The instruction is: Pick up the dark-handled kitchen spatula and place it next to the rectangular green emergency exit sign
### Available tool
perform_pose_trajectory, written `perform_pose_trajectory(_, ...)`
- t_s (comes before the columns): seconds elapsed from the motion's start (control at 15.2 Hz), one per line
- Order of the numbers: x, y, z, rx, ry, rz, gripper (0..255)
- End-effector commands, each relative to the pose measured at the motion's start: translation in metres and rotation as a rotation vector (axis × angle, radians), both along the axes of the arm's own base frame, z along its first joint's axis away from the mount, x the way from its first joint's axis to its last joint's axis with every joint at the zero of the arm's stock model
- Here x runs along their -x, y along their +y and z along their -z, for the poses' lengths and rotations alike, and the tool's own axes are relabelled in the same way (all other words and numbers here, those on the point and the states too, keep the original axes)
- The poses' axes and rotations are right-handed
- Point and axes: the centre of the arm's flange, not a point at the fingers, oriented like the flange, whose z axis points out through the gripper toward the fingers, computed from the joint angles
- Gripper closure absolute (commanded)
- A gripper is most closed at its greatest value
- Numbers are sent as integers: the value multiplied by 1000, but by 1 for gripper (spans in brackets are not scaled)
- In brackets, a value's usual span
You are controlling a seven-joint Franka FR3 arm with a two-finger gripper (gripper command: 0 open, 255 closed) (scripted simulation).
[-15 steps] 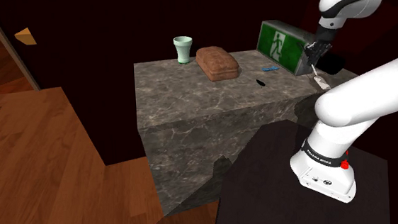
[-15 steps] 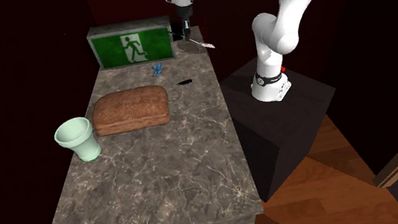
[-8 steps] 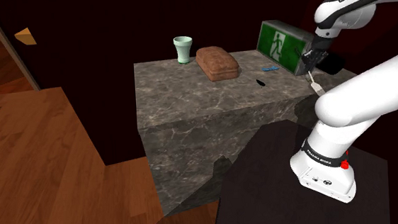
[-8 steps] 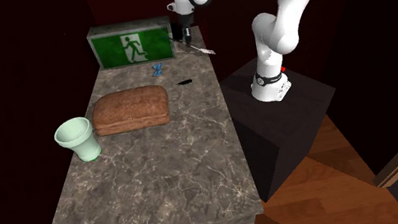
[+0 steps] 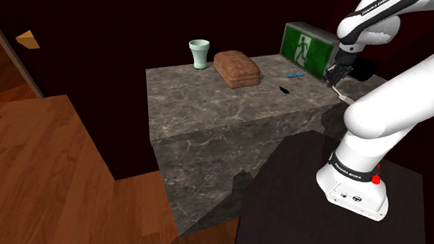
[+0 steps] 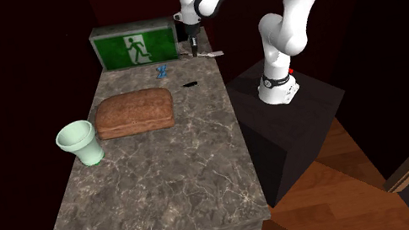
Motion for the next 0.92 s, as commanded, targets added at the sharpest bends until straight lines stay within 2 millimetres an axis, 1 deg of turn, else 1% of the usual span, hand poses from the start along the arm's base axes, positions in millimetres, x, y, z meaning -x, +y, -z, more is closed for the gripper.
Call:
perform_pose_trajectory(0.0, 1, 0, 6, 1, 0, 0, 255)
perform_pose_trajectory(0.46, 1, 0, 6, 1, 0, 0, 255)
perform_pose_trajectory(0.53, 1, 0, 6, 1, 0, 0, 0)
perform_pose_trajectory(0.86, 1, 0, 6, 1, 0, 0, 0)
